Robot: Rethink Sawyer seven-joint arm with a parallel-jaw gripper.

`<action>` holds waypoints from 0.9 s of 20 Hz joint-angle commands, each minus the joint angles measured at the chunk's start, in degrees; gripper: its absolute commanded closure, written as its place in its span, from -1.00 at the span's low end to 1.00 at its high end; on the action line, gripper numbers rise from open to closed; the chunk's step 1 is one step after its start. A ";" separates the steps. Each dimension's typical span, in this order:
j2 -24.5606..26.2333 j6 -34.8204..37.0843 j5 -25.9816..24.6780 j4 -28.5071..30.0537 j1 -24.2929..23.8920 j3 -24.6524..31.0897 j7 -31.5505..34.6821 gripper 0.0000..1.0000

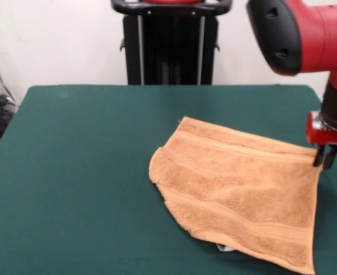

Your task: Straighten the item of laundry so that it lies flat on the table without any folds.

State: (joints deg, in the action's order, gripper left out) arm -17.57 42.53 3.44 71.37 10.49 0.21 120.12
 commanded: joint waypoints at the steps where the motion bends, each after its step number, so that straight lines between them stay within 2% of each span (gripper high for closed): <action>1: 2.27 4.49 4.66 -6.60 4.60 -2.37 20.02 1.00; 4: 2.83 6.19 4.67 -8.14 5.61 -3.45 21.22 1.00; 7: 2.43 4.86 5.44 -6.66 5.06 -2.56 21.14 1.00; 10: 2.86 5.54 5.70 -7.89 6.52 -3.61 23.24 1.00; 15: 3.15 4.92 6.20 -8.27 6.91 -3.82 22.79 1.00; 16: 3.64 0.69 5.73 -7.03 5.28 -2.55 19.91 1.00; 18: 3.77 -1.21 5.49 -6.08 4.25 -1.84 18.23 1.00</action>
State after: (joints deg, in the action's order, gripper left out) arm -14.22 42.63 6.21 64.75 15.23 -4.00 127.40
